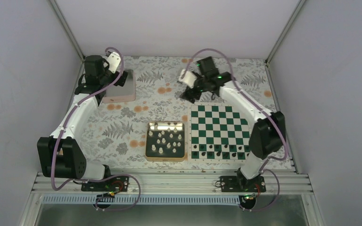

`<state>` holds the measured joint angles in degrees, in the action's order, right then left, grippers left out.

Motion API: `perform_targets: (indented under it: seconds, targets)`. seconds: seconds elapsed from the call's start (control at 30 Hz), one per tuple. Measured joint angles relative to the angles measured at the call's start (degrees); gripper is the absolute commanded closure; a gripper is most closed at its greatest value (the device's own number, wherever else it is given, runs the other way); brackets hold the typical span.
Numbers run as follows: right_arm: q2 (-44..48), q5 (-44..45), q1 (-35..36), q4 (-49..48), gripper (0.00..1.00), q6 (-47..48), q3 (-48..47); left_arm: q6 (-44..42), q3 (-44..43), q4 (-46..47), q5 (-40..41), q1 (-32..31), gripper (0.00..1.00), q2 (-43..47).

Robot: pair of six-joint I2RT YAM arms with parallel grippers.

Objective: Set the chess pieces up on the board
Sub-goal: Pick up the chess piece from the storage box.

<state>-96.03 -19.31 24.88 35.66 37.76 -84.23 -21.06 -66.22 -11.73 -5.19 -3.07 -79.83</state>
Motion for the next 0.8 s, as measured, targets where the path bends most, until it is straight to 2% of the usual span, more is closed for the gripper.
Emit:
perform_targets:
  seconds: [0.13,0.23,0.33,0.5,0.7,0.8]
  targets:
    - [-7.2,2.9,9.8,7.4,0.23,2.3,-5.9,-1.3,0.7,0.3,0.0,0.0,0.00,0.1]
    - [-11.8,5.9,15.4,12.2,0.28,3.5,-6.7,-2.2,1.7,0.3,-0.1,0.0,0.00,0.2]
    - [-14.0,8.6,19.3,15.8,0.43,4.7,-5.7,-2.6,1.9,0.3,-0.3,0.0,0.00,0.2]
    - [-14.2,10.8,21.0,19.9,0.50,5.6,-5.1,-3.0,1.9,0.3,-0.7,0.0,0.00,0.2]
    - [-14.1,12.0,21.2,21.3,0.66,5.6,-4.0,-3.7,2.2,0.4,-1.0,0.0,0.00,0.2]
    - [-14.1,12.2,21.3,22.3,0.66,5.5,-3.7,-3.8,2.4,0.4,-1.0,0.0,0.00,0.2]
